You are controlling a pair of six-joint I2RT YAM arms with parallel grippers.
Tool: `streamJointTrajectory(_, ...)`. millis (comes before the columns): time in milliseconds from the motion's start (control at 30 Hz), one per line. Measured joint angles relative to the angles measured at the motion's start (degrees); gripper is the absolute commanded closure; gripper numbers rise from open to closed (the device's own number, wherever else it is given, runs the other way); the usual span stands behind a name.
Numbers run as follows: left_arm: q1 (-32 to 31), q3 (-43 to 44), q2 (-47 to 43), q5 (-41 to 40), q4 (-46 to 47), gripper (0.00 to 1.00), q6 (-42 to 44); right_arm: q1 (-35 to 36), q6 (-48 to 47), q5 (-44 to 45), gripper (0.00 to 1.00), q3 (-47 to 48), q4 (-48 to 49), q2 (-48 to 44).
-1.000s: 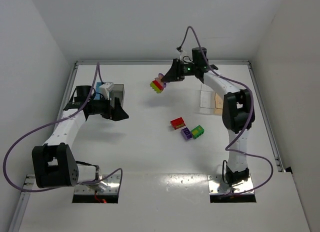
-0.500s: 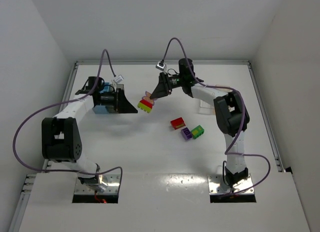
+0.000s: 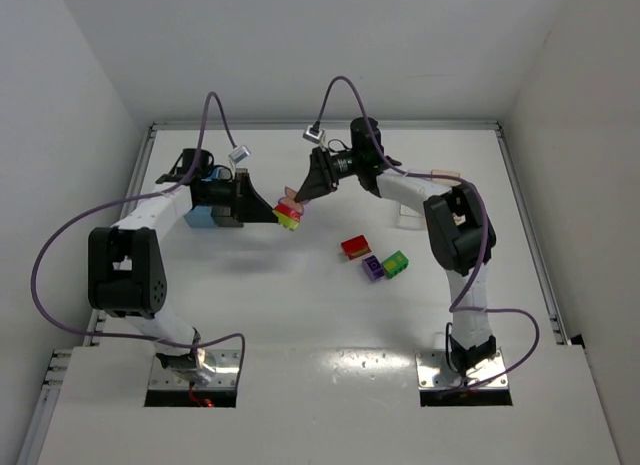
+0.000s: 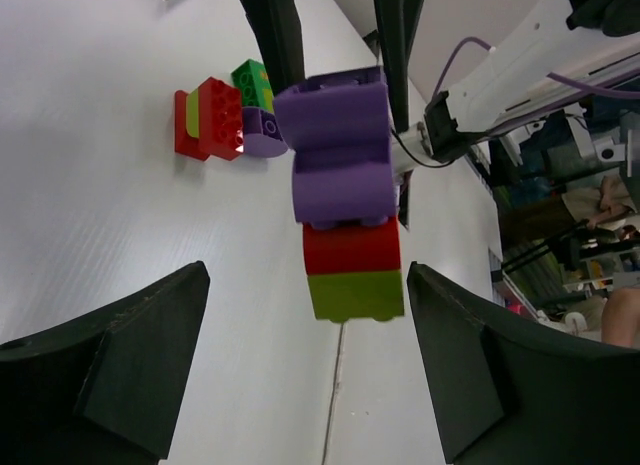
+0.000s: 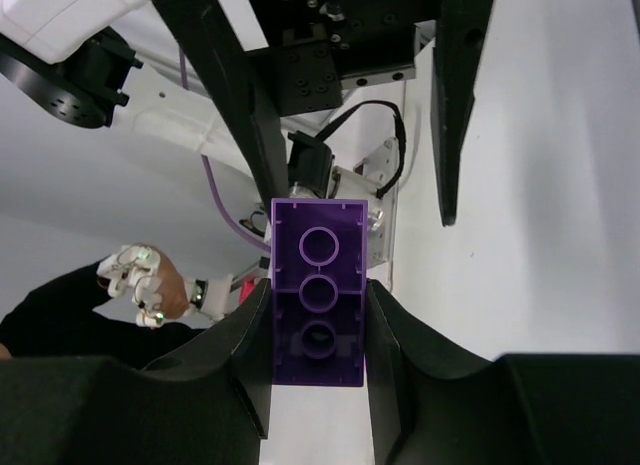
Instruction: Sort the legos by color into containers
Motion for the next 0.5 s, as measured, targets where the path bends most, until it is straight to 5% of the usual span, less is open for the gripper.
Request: streamJointTrajectory(500,-0.02,0.66,1.22,4.24,-1.55,0.88,-0.15,0.87,-0.31,0.42,1.00,1.97,0.61,1.29)
